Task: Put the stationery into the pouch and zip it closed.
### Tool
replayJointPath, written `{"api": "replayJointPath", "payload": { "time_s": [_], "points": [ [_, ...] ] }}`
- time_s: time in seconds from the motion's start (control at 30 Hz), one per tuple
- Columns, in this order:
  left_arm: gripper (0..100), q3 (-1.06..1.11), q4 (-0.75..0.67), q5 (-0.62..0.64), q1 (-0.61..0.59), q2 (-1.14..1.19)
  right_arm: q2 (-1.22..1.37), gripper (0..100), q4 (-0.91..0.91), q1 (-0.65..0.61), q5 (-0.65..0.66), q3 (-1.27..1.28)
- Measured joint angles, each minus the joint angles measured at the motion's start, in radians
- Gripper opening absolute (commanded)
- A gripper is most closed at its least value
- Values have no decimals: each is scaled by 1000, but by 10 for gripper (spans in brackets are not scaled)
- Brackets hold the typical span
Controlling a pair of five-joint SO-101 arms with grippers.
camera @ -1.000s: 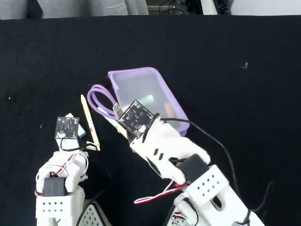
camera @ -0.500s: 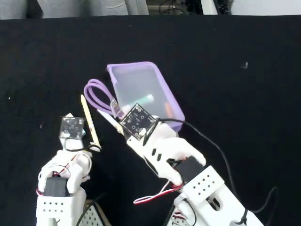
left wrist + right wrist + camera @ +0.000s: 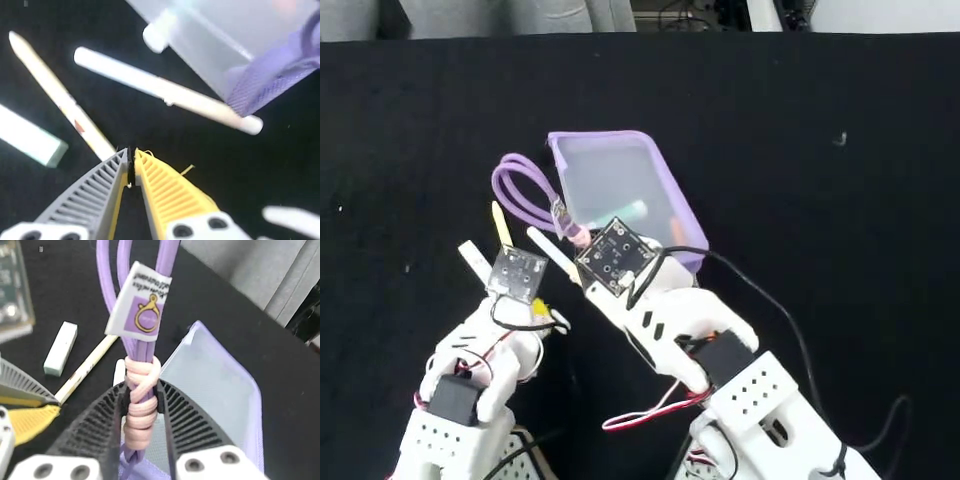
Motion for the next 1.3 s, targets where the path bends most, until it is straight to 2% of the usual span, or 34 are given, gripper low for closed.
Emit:
{"api": "replayJointPath", "payload": {
  "time_s": [0.2, 0.4, 0.5, 0.63, 0.83, 1.07, 1.17, 1.3],
  "points": [
    [35, 0, -130, 0, 11, 0, 0, 11, 0, 5, 2, -69],
    [256, 0, -242, 0, 11, 0, 0, 11, 0, 94, 0, -86],
    [309, 0, -256, 31, 11, 0, 0, 11, 0, 103, 0, -86],
    [309, -2, -270, 117, 51, 0, 0, 11, -61, 103, 0, -84],
    [287, -87, -222, 135, 198, 0, 0, 11, -193, 106, 0, 0],
    [207, -112, -224, 141, 212, 0, 0, 11, -209, 109, 0, 0],
    [176, -110, -298, 141, 172, 0, 0, 11, -209, 109, 0, 2],
    [175, 6, -529, 141, 44, 2, 0, 11, -180, 109, 0, 2]
  ]
}}
